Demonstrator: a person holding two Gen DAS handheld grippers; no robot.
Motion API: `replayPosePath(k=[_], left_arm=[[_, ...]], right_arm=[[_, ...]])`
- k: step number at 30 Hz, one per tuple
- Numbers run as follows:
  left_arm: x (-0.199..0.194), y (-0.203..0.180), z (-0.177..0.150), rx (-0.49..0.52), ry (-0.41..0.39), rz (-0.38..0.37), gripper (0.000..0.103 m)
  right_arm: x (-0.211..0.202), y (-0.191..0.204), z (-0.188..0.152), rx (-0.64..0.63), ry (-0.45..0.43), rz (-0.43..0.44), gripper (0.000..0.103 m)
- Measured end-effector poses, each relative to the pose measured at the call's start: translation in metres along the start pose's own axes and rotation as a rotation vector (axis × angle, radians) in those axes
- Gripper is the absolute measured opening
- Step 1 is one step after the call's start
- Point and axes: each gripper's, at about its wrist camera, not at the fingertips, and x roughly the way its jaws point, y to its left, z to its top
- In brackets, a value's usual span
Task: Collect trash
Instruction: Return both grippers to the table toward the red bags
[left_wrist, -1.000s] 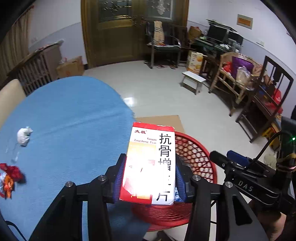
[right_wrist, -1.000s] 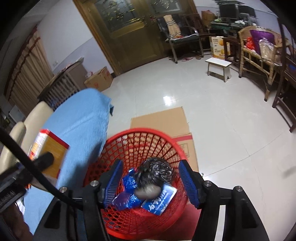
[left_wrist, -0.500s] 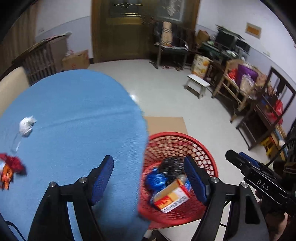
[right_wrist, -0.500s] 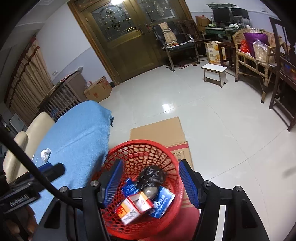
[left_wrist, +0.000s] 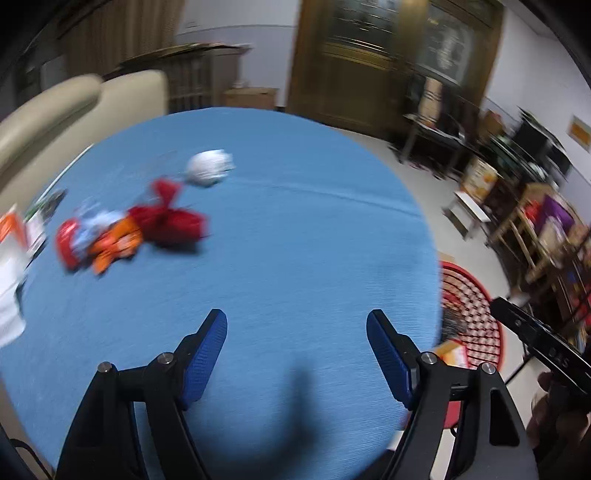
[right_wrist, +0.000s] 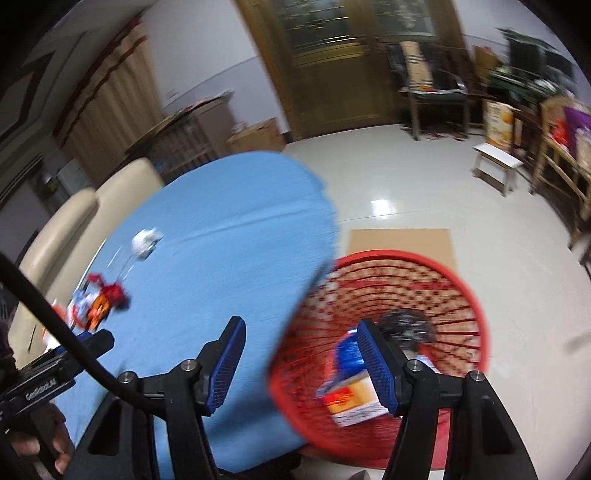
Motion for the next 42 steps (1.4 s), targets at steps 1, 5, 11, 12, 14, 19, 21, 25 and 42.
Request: replayPosePath(k=[1, 5, 11, 12, 14, 19, 21, 25, 42], left_arm=[[-0.002, 0.012, -0.002, -0.023, -0.003, 0.016, 0.078], [-0.007, 0.056, -0.011, -0.104, -0.006, 0.065, 0.079], [-0.006, 0.110, -0.019, -0.207, -0.005, 0.121, 0.078], [-0.005, 0.117, -0.019, -0.221, -0.008, 0.127, 0.079], [-0.007, 0.128, -0.022, -0.240, -0.013, 0.134, 0.078], [-0.007, 0.142, -0.025, -0.273, -0.014, 0.145, 0.078], [-0.007, 0.147, -0.028, -0.284, -0.012, 0.150, 0.079], [-0.009, 0.159, -0.030, -0.305, -0.011, 0.168, 0.079], [-0.006, 0.230, 0.011, -0.329, -0.070, 0.226, 0.079]], right_arm=[[0.003, 0.011, -0.002, -0.021, 0.009, 0.011, 0.066], [0.017, 0.056, -0.010, -0.116, 0.055, 0.060, 0.066], [0.036, 0.107, -0.023, -0.235, 0.115, 0.111, 0.066], [0.037, 0.113, -0.025, -0.248, 0.120, 0.117, 0.066], [0.043, 0.127, -0.026, -0.287, 0.132, 0.125, 0.066], [0.063, 0.164, -0.018, -0.371, 0.161, 0.165, 0.066], [0.073, 0.182, -0.012, -0.414, 0.171, 0.191, 0.066], [0.091, 0.226, 0.002, -0.512, 0.174, 0.255, 0.066], [0.204, 0.325, 0.019, -0.661, 0.291, 0.321, 0.039]])
